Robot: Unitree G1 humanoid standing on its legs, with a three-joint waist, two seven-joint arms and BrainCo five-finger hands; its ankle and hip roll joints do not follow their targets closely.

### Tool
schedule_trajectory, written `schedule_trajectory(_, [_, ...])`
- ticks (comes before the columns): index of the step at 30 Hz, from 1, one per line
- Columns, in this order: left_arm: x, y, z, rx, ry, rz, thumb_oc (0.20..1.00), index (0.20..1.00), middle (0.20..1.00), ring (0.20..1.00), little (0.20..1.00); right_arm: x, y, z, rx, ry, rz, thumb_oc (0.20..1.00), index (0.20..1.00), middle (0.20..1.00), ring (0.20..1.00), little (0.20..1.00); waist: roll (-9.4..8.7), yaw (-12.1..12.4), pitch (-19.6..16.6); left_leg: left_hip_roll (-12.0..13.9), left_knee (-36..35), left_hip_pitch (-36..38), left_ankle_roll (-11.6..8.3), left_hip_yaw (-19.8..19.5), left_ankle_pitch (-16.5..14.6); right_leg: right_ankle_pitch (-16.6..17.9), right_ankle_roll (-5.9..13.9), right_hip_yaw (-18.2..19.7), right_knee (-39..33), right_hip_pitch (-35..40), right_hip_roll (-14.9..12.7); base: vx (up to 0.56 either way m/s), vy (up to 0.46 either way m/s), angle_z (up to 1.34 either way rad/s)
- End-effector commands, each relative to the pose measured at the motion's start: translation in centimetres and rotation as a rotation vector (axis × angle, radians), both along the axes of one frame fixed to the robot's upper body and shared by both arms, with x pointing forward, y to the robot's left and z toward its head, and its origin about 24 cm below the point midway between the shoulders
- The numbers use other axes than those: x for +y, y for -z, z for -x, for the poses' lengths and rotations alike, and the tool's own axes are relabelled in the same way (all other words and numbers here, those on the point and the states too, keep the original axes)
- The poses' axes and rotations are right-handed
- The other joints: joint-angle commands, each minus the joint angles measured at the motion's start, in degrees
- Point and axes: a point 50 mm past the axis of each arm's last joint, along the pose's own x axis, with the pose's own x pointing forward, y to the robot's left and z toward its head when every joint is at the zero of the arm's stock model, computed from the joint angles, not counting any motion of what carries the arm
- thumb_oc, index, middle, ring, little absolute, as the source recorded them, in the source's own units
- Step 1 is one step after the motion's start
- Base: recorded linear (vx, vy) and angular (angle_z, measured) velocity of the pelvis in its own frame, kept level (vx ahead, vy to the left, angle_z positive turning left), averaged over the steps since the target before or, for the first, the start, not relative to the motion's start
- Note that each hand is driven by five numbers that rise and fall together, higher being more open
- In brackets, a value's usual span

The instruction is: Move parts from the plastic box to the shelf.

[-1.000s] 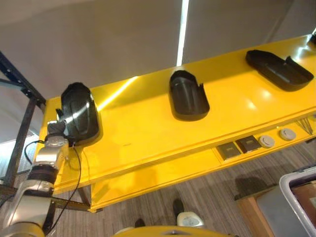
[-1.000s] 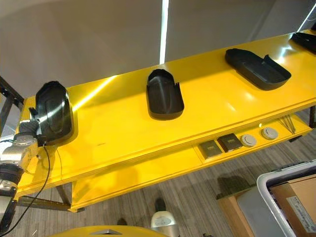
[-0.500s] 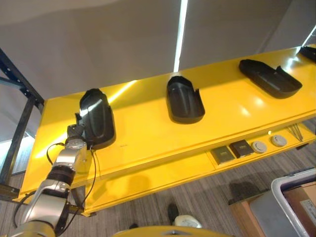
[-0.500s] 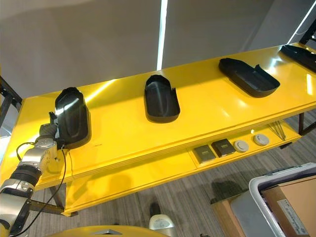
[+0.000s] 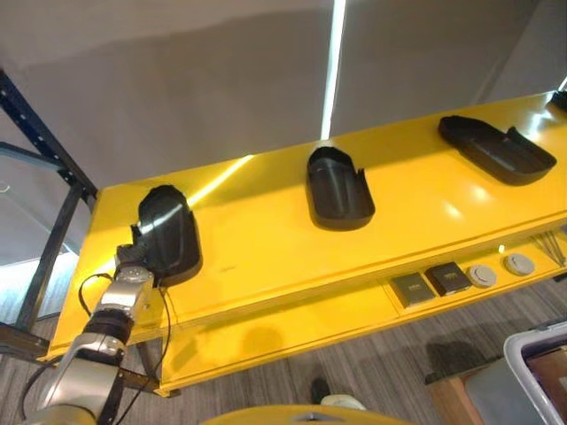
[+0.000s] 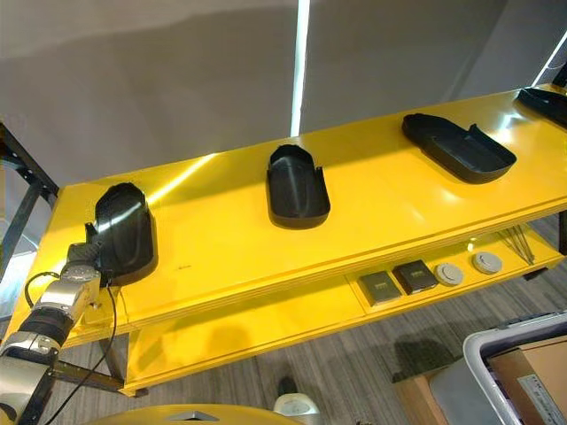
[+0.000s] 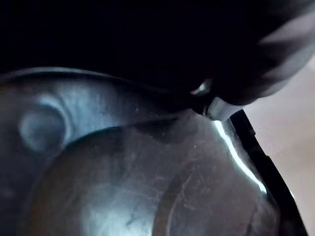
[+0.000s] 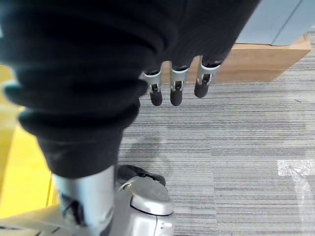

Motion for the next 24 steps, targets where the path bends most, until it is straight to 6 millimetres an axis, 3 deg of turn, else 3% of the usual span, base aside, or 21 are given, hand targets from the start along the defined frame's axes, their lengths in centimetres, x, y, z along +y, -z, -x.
schedule_trajectory(1, [1.5, -1.3, -0.8, -0.004, -0.009, -0.037, 1.0, 1.0, 1.0, 1.0, 1.0, -1.0, -0.3, 0.0, 0.04, -0.039, 0.048, 1.0, 1.0, 1.0, 1.0, 1.0, -1.71, -0.1, 1.5, -0.2, 4.8, -4.1, 0.12, 0.6, -1.8, -7.8, 3.57, -0.7, 1.8, 2.3, -0.1, 0.0, 0.0, 0.0])
schedule_trajectory(5, [2.1, -1.9, -1.0, -0.022, 0.001, -0.067, 1.0, 1.0, 1.0, 1.0, 1.0, -1.0, -0.3, -0.1, 0.045, -0.047, 0.047, 1.0, 1.0, 1.0, 1.0, 1.0, -1.57, 0.0, 1.3, -0.2, 4.9, -3.7, 0.09, 0.6, -1.8, -7.9, 3.52, -0.9, 2.0, 2.7, -0.2, 0.0, 0.0, 0.0])
schedule_trajectory(10, [2.8, -5.5, -2.4, -0.217, -0.024, -0.188, 1.0, 1.0, 1.0, 1.0, 1.0, -0.8, -0.2, -0.2, 0.046, -0.058, 0.047, 1.0, 1.0, 1.0, 1.0, 1.0, -1.75, 0.5, 1.2, -0.5, 4.6, -3.5, 0.14, 0.1, -1.9, -8.0, 3.46, -1.3, 2.1, 3.0, -0.3, 0.01, 0.001, 0.03])
schedule_trajectory(13, [3.6, -10.7, -2.9, -0.463, -0.07, -0.306, 1.0, 1.0, 1.0, 1.0, 1.0, -0.9, -0.2, -0.2, 0.048, -0.036, 0.04, 1.0, 1.0, 1.0, 1.0, 1.0, -2.0, 1.2, 1.5, -0.5, 4.6, -3.3, 0.12, -0.4, -1.8, -8.0, 3.22, -1.6, 2.2, 3.3, -0.4, 0.01, -0.005, 0.17])
schedule_trajectory(16, [3.9, -18.6, -2.2, -0.8, -0.056, -0.447, 1.0, 1.0, 1.0, 1.0, 1.0, -0.8, -0.1, 0.4, 0.053, -0.012, 0.036, 1.0, 1.0, 1.0, 1.0, 1.0, -2.24, 2.2, 1.7, -0.4, 4.5, -3.1, 0.07, -1.1, -1.9, -8.0, 3.08, -2.1, 1.9, 4.0, -0.5, 0.05, -0.011, 0.11])
schedule_trajectory(18, [2.6, -22.3, -1.4, -0.974, 0.109, -0.438, 1.0, 1.0, 1.0, 1.0, 1.0, -0.6, 0.0, 1.0, 0.059, -0.01, 0.035, 1.0, 1.0, 1.0, 1.0, 1.0, -2.38, 2.7, 1.5, -0.3, 4.3, -3.0, 0.01, -1.3, -1.9, -8.1, 3.1, -2.2, 1.8, 4.2, -0.5, 0.07, -0.01, 0.12])
schedule_trajectory(19, [0.7, -23.3, -1.1, -1.027, 0.28, -0.353, 1.0, 1.0, 1.0, 1.0, 1.0, -0.6, 0.0, 1.2, 0.061, -0.006, 0.034, 1.0, 1.0, 1.0, 1.0, 1.0, -2.44, 3.0, 1.5, -0.3, 4.2, -3.0, -0.03, -1.4, -2.0, -8.2, 3.13, -2.3, 1.9, 4.3, -0.4, 0.05, 0.0, 0.22])
schedule_trajectory(20, [-0.6, -23.7, -0.8, -1.043, 0.406, -0.307, 1.0, 1.0, 1.0, 1.0, 1.0, -0.6, 0.0, 1.3, 0.063, -0.003, 0.033, 1.0, 1.0, 1.0, 1.0, 1.0, -2.44, 3.2, 1.5, -0.2, 4.1, -3.0, -0.04, -1.4, -2.0, -8.3, 3.18, -2.3, 1.9, 4.3, -0.4, 0.04, 0.003, 0.21])
schedule_trajectory(21, [-3.2, -24.1, 0.2, -1.066, 0.605, -0.252, 1.0, 1.0, 1.0, 1.0, 1.0, -0.5, 0.1, 1.6, 0.062, 0.007, 0.029, 1.0, 1.0, 1.0, 1.0, 1.0, -2.53, 3.7, 1.7, -0.2, 4.0, -3.1, -0.06, -1.7, -2.1, -8.3, 3.19, -2.4, 2.1, 4.2, -0.4, 0.03, 0.014, 0.12])
schedule_trajectory(22, [-5.7, -23.0, 1.2, -1.033, 0.825, -0.1, 1.0, 1.0, 1.0, 1.0, 1.0, -0.4, 0.2, 2.0, 0.061, 0.016, 0.029, 1.0, 1.0, 1.0, 1.0, 1.0, -2.51, 4.3, 1.9, -0.3, 3.8, -3.3, -0.1, -2.0, -2.0, -8.4, 3.27, -2.5, 2.0, 4.1, -0.4, 0.0, 0.0, 0.0])
schedule_trajectory(23, [-6.7, -22.5, 2.0, -1.018, 0.939, -0.06, 0.715, 0.715, 0.715, 0.715, 0.715, -0.3, 0.2, 2.3, 0.061, 0.021, 0.03, 1.0, 1.0, 1.0, 1.0, 1.0, -2.42, 4.5, 2.0, -0.3, 3.8, -3.4, -0.09, -2.2, -1.9, -8.3, 3.33, -2.5, 2.0, 4.1, -0.4, 0.02, 0.031, -0.03])
schedule_trajectory(24, [-7.5, -21.8, 2.6, -0.982, 1.048, 0.011, 0.354, 0.354, 0.354, 0.354, 0.354, -0.4, 0.2, 2.6, 0.063, 0.024, 0.031, 1.0, 1.0, 1.0, 1.0, 1.0, -2.33, 4.8, 2.0, -0.4, 3.7, -3.5, -0.13, -2.3, -1.8, -8.2, 3.36, -2.5, 1.9, 4.0, -0.4, 0.0, 0.0, 0.0])
